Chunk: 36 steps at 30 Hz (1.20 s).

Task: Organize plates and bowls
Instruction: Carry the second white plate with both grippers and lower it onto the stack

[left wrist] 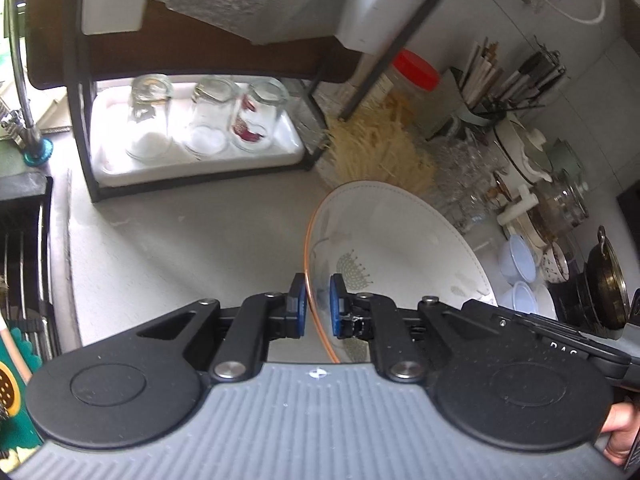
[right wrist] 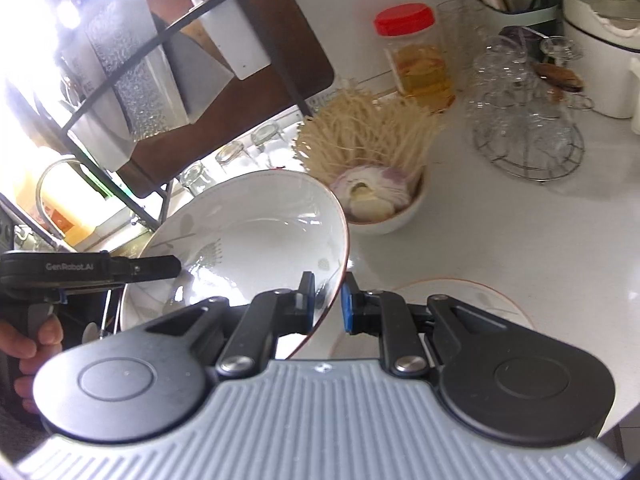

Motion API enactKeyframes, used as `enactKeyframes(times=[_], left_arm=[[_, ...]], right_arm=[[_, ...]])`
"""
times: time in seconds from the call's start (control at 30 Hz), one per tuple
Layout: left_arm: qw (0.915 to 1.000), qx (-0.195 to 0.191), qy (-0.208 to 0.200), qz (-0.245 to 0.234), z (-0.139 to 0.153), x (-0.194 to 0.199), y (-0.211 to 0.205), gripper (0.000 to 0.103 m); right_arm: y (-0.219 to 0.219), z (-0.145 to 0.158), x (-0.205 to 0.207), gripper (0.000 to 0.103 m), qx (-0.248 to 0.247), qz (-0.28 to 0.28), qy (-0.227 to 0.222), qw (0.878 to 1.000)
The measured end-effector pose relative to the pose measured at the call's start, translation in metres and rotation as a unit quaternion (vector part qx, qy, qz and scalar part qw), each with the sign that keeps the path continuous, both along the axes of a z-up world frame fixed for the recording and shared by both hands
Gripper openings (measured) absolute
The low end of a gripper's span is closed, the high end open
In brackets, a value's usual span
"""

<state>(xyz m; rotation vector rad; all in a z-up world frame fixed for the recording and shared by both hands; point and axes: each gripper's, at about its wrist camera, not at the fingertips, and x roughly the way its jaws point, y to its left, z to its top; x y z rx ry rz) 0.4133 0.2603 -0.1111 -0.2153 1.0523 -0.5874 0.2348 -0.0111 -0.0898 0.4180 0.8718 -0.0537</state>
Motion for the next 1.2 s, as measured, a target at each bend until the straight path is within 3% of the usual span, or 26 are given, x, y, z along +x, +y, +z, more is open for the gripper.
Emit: enactKeyframes(times=[0.7,1.2], left_arm=[[0.9990,0.022,0.034,-0.021,-0.028,-0.067,-0.076,0.014],[0.9960,0.048,0.068,-0.033,-0.067,-0.066,-0.105,0.015]], right_arm=[[-0.063,-0.022,-0.068,0.017,-0.006,-0.026,0.035,0.999],[-0.080,-0.048,-0.072,0.018,-0.026,-0.022,0.071,0.997]])
